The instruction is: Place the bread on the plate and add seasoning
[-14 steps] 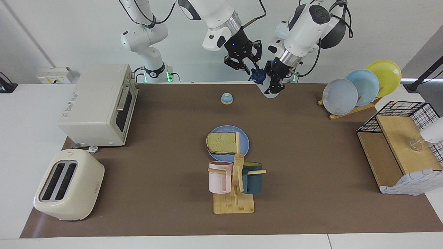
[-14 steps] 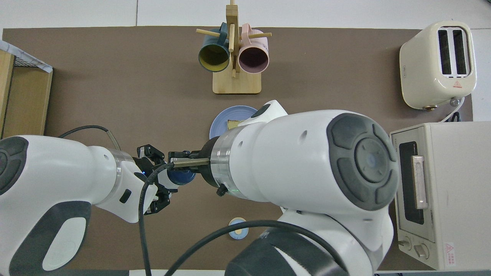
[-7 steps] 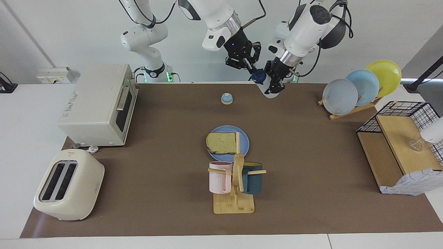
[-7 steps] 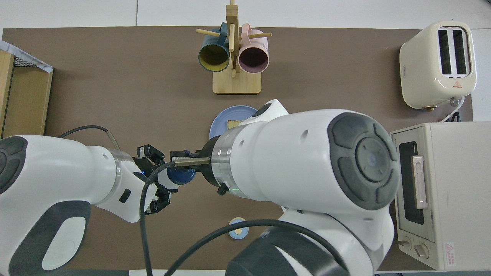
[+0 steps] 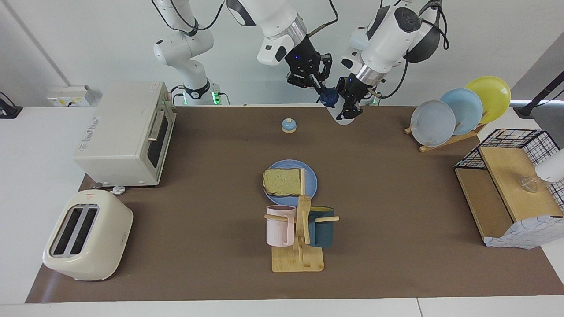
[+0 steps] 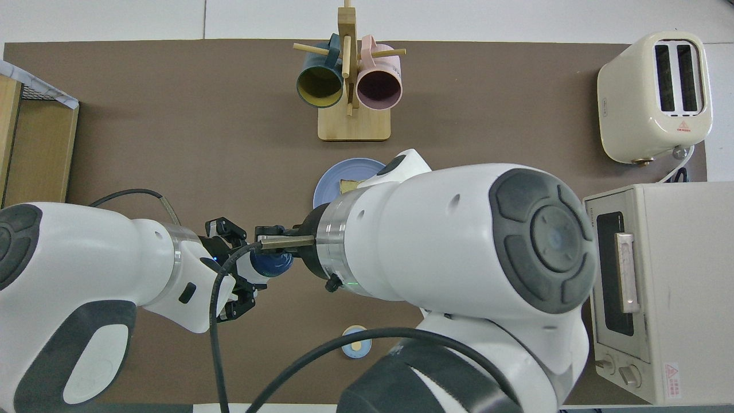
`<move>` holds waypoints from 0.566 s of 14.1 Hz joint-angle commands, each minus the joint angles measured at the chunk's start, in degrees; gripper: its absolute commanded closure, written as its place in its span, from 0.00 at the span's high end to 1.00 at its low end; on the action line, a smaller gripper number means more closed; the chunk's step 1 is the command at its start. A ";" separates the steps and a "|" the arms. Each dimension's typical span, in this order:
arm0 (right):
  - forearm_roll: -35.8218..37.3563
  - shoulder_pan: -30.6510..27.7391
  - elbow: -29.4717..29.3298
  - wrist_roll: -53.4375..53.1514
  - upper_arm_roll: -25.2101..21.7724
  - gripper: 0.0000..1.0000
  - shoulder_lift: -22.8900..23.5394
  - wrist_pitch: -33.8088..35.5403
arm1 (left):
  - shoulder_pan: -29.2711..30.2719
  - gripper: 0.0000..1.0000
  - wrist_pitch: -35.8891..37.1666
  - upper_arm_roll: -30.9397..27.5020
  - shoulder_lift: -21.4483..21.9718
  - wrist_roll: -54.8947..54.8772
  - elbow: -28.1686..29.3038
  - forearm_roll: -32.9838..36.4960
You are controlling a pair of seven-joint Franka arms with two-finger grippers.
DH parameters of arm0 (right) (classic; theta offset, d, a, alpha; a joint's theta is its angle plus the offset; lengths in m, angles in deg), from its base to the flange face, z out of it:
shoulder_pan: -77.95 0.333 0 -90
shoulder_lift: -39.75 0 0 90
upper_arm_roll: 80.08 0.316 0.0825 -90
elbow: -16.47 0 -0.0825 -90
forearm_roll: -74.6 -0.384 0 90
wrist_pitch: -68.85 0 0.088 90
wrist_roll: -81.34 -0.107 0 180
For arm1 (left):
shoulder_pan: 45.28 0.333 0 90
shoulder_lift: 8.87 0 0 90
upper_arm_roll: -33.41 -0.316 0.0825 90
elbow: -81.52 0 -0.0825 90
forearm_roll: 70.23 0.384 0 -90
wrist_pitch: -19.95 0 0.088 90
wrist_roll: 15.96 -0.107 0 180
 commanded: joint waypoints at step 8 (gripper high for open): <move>-5.09 -3.74 2.76 -4.67 0.25 0.00 -0.79 -2.55 | -0.33 0.00 -1.40 0.09 2.23 0.44 2.10 -0.88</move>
